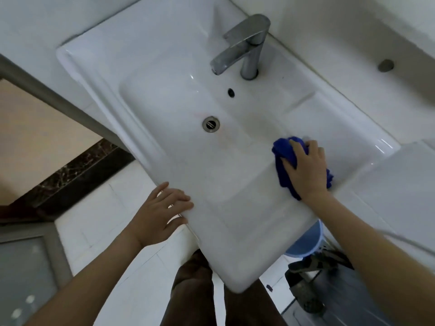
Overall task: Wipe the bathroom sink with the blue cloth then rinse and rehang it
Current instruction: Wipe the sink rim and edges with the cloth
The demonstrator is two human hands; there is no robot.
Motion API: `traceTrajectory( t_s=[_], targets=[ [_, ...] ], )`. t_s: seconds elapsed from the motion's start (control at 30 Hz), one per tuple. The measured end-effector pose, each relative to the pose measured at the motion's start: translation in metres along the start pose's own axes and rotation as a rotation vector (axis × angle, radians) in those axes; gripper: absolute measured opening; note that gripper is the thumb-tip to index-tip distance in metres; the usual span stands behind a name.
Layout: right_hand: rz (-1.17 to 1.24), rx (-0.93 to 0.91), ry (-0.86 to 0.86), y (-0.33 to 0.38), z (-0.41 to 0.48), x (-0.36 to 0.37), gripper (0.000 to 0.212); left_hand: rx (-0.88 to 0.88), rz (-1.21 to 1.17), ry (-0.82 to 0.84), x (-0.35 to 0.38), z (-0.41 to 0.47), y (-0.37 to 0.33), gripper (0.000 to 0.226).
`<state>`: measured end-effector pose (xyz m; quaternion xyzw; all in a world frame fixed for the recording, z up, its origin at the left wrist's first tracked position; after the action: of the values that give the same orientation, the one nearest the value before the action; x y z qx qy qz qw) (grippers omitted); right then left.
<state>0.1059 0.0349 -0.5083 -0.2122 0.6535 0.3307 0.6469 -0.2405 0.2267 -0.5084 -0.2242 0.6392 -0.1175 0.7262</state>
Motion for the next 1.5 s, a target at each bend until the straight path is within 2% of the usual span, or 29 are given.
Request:
traceTrajectory(
  t_s=[0.2, 0.3, 0.43, 0.5, 0.6, 0.77, 0.87, 1.0, 1.13, 1.23, 1.37, 1.5],
  targets=[
    [0.105, -0.265, 0.163, 0.094, -0.098, 0.008, 0.048, -0.088, 0.041, 0.139, -0.013, 0.005, -0.010, 0.037],
    [0.212, -0.250, 0.324, 0.115, -0.116, 0.006, 0.046, -0.121, 0.068, 0.216, -0.024, 0.008, -0.016, 0.042],
    [0.716, 0.044, 0.589, 0.122, -0.116, -0.017, 0.032, -0.113, 0.029, 0.238, -0.033, 0.019, -0.024, 0.041],
    [1.012, 0.269, 0.639, 0.129, -0.116, -0.029, 0.027, -0.124, -0.031, 0.202, -0.039, 0.027, -0.024, 0.039],
    [1.338, 0.582, 0.582, 0.139, -0.111, -0.052, 0.027, -0.126, -0.085, 0.095, -0.053, 0.042, -0.017, 0.037],
    [1.531, 0.868, 0.430, 0.150, -0.101, -0.078, 0.026, -0.041, -0.101, 0.031, -0.081, 0.072, 0.017, 0.029],
    [1.535, 0.967, 0.297, 0.154, -0.097, -0.078, 0.024, 0.000, -0.087, 0.058, -0.094, 0.084, 0.047, 0.030],
    [1.546, 1.055, 0.185, 0.163, -0.088, -0.069, 0.057, 0.024, -0.077, 0.093, -0.105, 0.094, 0.083, 0.034],
    [1.540, 1.100, 0.103, 0.167, -0.069, -0.060, 0.035, 0.014, -0.068, 0.107, -0.100, 0.094, 0.122, 0.034],
    [1.405, 1.032, 0.027, 0.161, -0.045, -0.056, 0.021, 0.058, 0.013, 0.121, -0.088, 0.089, 0.148, 0.037],
    [1.128, 0.842, -0.068, 0.143, 0.003, -0.045, 0.014, 0.091, -0.020, 0.026, -0.087, 0.085, 0.155, 0.024],
    [0.768, 0.599, -0.143, 0.114, 0.066, -0.030, 0.032, 0.111, -0.022, -0.027, -0.083, 0.084, 0.157, 0.023]
  ],
)
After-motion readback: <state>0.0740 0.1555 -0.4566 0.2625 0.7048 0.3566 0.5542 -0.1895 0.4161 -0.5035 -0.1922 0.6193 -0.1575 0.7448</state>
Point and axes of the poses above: each hand's wrist, its own z-axis towards the middle knuckle, its own x-axis out of the palm, y = z × x, the point moved 2 cm from there along z, towards the middle knuckle, and after that the axes turned 7 degrees about -z, right-handed, at the moved point
